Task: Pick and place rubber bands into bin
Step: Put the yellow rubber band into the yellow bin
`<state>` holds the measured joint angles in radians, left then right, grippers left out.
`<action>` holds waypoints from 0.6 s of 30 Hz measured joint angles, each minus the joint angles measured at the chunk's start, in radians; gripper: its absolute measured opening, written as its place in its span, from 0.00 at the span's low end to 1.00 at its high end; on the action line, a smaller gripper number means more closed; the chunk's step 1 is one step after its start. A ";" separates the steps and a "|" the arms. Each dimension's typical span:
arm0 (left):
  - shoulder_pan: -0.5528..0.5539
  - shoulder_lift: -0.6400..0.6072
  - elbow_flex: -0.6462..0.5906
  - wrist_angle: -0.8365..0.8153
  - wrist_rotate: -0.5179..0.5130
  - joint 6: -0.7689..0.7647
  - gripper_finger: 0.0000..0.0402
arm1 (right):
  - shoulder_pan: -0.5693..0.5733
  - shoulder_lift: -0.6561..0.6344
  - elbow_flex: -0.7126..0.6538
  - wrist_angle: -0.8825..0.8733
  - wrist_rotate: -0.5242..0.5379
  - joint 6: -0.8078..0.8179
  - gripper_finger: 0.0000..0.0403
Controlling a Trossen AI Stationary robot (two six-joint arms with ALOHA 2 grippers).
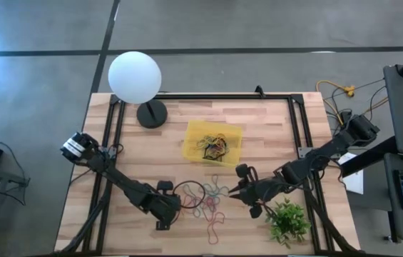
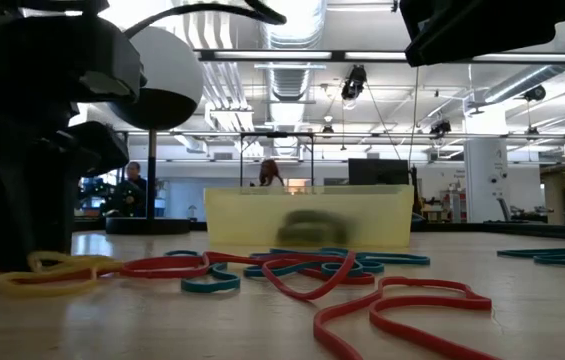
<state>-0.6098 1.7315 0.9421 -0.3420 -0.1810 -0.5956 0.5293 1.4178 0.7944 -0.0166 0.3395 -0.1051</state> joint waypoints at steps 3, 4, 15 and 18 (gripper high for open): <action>0.001 0.009 0.002 0.001 0.007 0.000 0.23 | 0.000 0.000 0.000 0.000 0.000 -0.003 0.14; 0.001 0.010 0.002 0.001 0.008 0.000 0.23 | 0.000 0.000 0.000 0.000 0.000 -0.003 0.14; 0.005 -0.016 0.010 -0.008 0.011 0.026 0.01 | 0.000 0.000 0.000 -0.001 0.000 -0.003 0.14; 0.006 -0.017 0.012 -0.010 0.011 0.027 0.02 | 0.000 0.000 0.000 -0.001 0.000 -0.003 0.14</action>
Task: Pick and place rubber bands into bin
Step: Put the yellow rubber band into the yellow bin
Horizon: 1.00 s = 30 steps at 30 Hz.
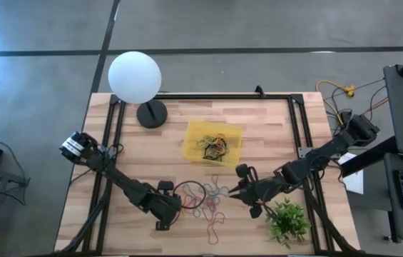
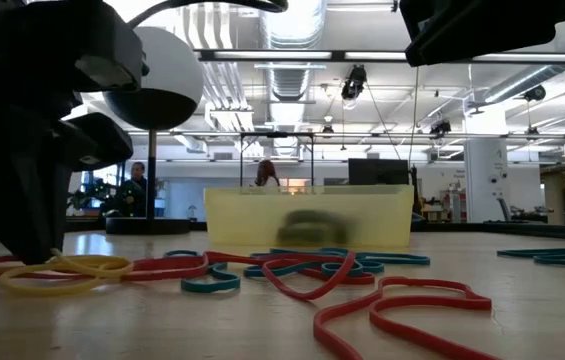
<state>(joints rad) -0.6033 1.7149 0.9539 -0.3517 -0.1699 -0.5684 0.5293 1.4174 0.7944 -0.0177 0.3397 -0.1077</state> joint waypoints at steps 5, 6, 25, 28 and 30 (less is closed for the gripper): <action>0.000 -0.002 0.001 0.001 -0.002 0.000 0.00 | 0.000 0.000 0.000 -0.001 0.000 0.001 0.14; 0.000 -0.004 0.001 0.000 -0.001 0.000 0.00 | 0.000 0.000 0.000 -0.001 0.000 0.000 0.14; 0.000 -0.029 0.002 -0.004 -0.046 0.009 0.00 | 0.000 0.000 0.000 -0.002 0.000 0.000 0.14; 0.001 -0.066 0.002 -0.015 -0.117 0.020 0.00 | 0.000 0.000 0.000 -0.003 0.000 0.000 0.14; 0.001 -0.098 0.002 -0.015 -0.163 0.034 0.00 | 0.000 0.000 0.000 -0.005 0.000 0.000 0.14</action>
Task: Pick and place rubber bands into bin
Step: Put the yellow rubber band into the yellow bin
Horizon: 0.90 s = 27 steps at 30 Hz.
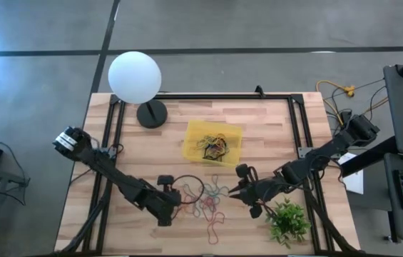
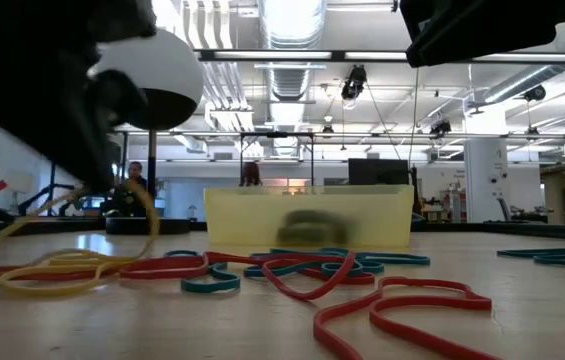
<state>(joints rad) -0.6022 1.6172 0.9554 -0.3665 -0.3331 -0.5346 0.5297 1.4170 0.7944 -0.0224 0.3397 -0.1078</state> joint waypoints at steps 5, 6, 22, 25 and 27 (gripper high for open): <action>0.000 -0.106 0.000 -0.009 -0.148 0.055 0.00 | 0.000 0.000 0.000 -0.002 0.000 0.000 0.14; 0.000 -0.129 0.000 -0.011 -0.178 0.073 0.00 | 0.000 0.000 0.000 -0.003 0.000 0.000 0.14; 0.104 -0.334 0.004 0.267 -0.553 0.599 0.00 | 0.000 0.000 0.000 -0.003 0.000 -0.004 0.14; 0.159 -0.337 0.004 0.358 -0.558 0.672 0.00 | 0.000 0.000 0.000 -0.002 0.000 -0.004 0.14; 0.196 -0.332 0.004 0.422 -0.568 0.706 0.00 | 0.000 0.000 0.000 -0.002 0.000 -0.005 0.14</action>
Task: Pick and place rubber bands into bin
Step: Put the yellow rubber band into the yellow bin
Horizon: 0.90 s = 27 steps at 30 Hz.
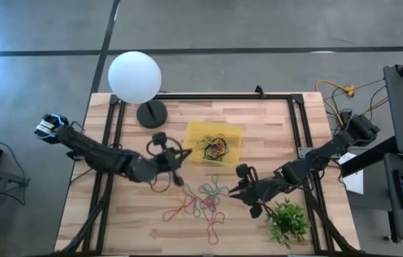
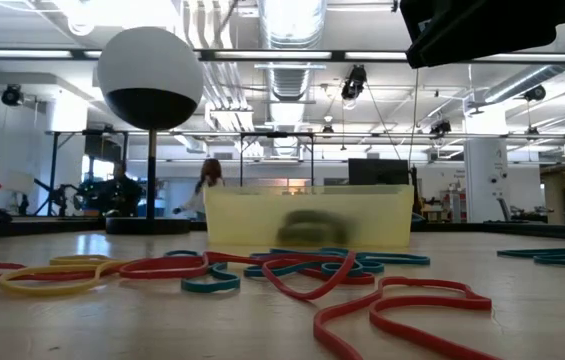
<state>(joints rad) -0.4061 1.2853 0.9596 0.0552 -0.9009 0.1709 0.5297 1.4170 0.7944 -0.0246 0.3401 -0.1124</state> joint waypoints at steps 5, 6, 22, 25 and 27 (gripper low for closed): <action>0.100 0.046 -0.001 0.101 -0.005 0.019 0.00 | 0.000 0.000 0.000 0.000 0.000 -0.004 0.14; 0.119 0.060 -0.001 0.113 -0.006 0.019 0.00 | 0.000 0.000 0.000 0.000 0.000 -0.005 0.14; 0.317 0.268 -0.002 0.173 0.054 -0.036 0.00 | 0.000 0.000 0.000 -0.003 0.000 -0.004 0.14; 0.327 0.277 -0.002 0.173 0.054 -0.037 0.00 | 0.000 0.000 0.000 -0.006 0.000 -0.005 0.14; 0.329 0.277 -0.002 0.173 0.054 -0.037 0.00 | 0.000 0.000 0.000 -0.009 0.000 -0.008 0.14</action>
<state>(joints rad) -0.0770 1.5623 0.9581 0.2283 -0.8467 0.1337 0.5297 1.4170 0.7944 -0.0338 0.3401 -0.1208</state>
